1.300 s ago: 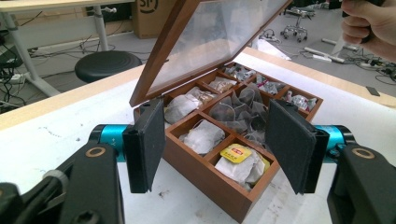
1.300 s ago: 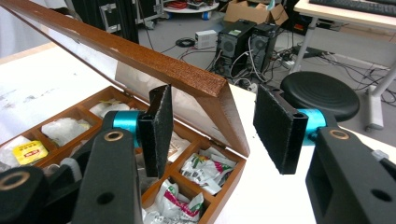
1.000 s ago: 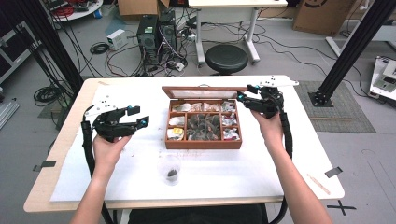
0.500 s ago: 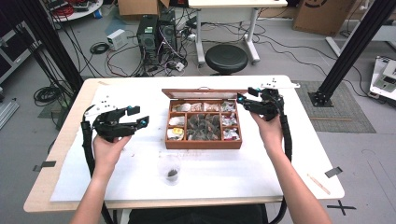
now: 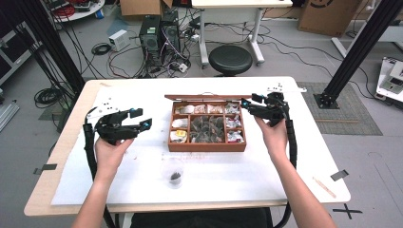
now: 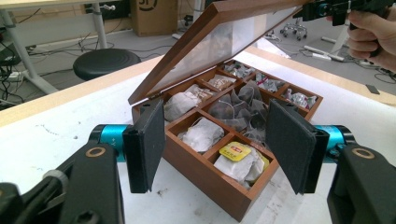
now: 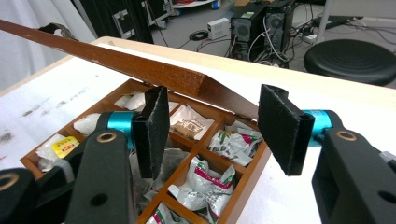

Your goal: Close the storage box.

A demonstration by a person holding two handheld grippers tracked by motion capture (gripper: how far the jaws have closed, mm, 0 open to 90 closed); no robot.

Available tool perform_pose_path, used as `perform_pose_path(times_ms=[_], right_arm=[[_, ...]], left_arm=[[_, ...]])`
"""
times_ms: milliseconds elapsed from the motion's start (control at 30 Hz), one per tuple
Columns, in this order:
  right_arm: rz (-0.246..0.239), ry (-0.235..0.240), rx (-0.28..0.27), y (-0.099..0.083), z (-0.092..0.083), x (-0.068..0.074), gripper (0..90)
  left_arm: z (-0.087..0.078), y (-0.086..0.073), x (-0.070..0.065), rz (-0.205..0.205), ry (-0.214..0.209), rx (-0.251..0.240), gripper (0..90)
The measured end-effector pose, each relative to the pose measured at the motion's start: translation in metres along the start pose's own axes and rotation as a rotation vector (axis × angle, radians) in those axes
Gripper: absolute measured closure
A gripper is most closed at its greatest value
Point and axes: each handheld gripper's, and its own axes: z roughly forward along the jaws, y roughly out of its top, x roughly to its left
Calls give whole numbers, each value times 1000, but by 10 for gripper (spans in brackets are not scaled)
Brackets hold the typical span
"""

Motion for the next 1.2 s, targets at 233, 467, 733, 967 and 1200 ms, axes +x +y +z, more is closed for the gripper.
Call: perform_pose_path(times_ms=[233,467,733,967,1200], right_arm=[[26,18,-12,-6,-1,1,491],[19,19,-9,-9,-2,3,518],[10,29,0,-16,-5,6,537],[22,38,6,-21,-6,6,539],[31,40,8,-26,-7,7,540]], left_arm=[[0,0,0,2,1,-1,382],[-1,0,0,-1,-2,-2,382],[-1,0,0,-1,0,0,382],[-1,0,-1,-2,-1,-2,382],[-1,0,-1,-3,0,-1,382]])
